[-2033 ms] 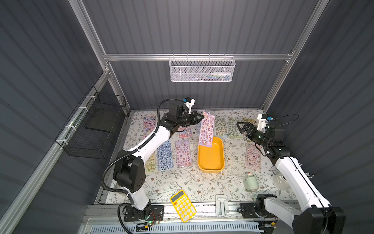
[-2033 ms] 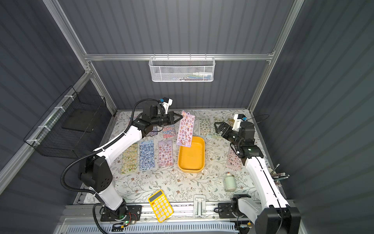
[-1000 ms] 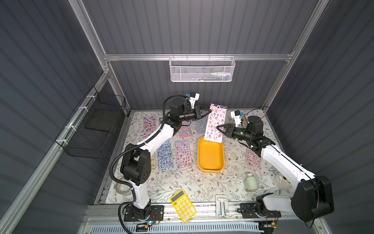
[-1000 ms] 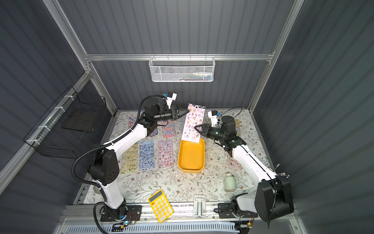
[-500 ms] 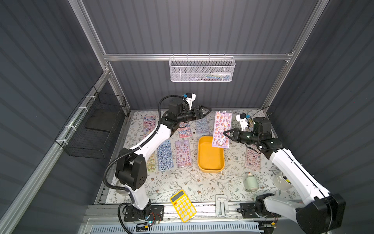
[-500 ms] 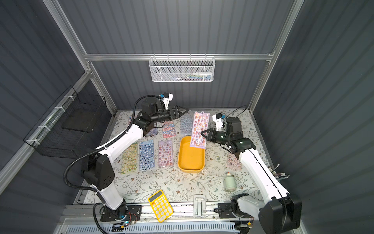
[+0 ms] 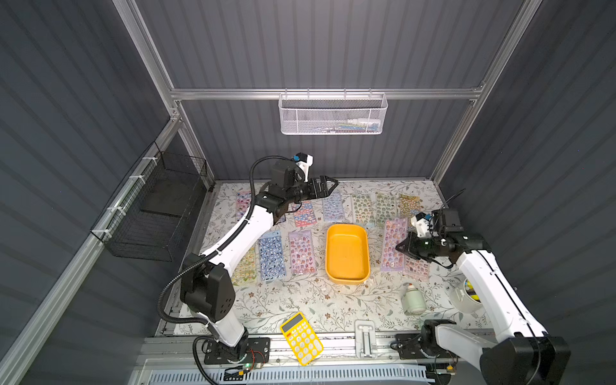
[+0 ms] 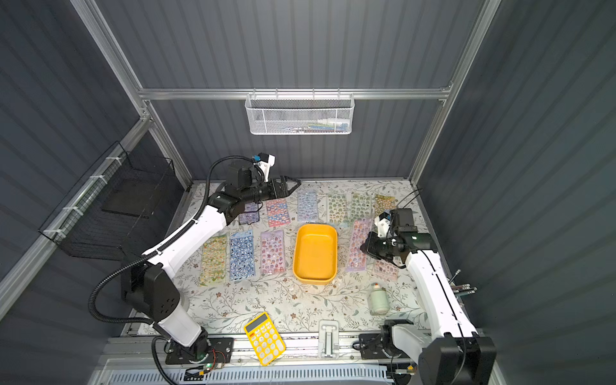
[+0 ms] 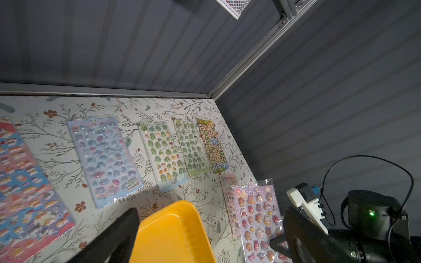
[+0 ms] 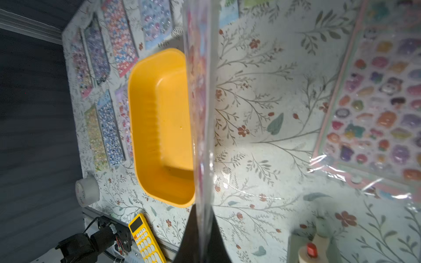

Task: Take the stickers out of the storage box
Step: Place the sticker at the center of the board.

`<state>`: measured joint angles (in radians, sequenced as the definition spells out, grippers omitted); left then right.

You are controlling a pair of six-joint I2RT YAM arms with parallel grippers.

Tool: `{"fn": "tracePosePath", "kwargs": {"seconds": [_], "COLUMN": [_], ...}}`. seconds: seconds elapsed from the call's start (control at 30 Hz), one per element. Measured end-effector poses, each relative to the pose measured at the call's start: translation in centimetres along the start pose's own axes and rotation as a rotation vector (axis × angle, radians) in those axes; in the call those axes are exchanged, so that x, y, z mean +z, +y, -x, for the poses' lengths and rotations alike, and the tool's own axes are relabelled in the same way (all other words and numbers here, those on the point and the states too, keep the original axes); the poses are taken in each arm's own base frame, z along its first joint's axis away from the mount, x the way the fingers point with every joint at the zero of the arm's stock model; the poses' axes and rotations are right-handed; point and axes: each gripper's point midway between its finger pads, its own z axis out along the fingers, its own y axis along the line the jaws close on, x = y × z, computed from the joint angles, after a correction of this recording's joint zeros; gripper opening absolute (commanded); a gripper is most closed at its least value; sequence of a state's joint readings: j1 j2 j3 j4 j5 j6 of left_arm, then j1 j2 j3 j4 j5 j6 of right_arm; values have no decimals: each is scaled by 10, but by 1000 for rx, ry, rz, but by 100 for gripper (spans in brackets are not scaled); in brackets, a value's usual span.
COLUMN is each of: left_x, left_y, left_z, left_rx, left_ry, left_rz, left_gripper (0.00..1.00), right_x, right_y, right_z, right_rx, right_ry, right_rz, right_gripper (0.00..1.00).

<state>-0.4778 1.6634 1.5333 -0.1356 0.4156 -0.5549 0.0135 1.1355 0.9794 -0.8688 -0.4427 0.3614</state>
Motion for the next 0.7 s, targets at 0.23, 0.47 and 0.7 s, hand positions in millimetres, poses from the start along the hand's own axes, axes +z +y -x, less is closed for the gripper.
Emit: {"fn": "tracePosePath", "kwargs": {"seconds": [0.23,0.47,0.7], "left_x": [-13,-14,-20], "left_y": [5,15,22], "left_z": [9,5,3], "left_rx": [4,-8,-19], "left_ry": [-29,-24,-24], "left_rz": [24,42,59], "left_gripper": [100,100,100], "right_x": [30,63,93], "right_y": [-23,-33,-48], "right_z": [-14,-7,-6], "right_rx": [59,107,141], "right_ry": [112,158,201], "right_rz": [-55,-55,-75], "right_gripper": [0,0,7]}}
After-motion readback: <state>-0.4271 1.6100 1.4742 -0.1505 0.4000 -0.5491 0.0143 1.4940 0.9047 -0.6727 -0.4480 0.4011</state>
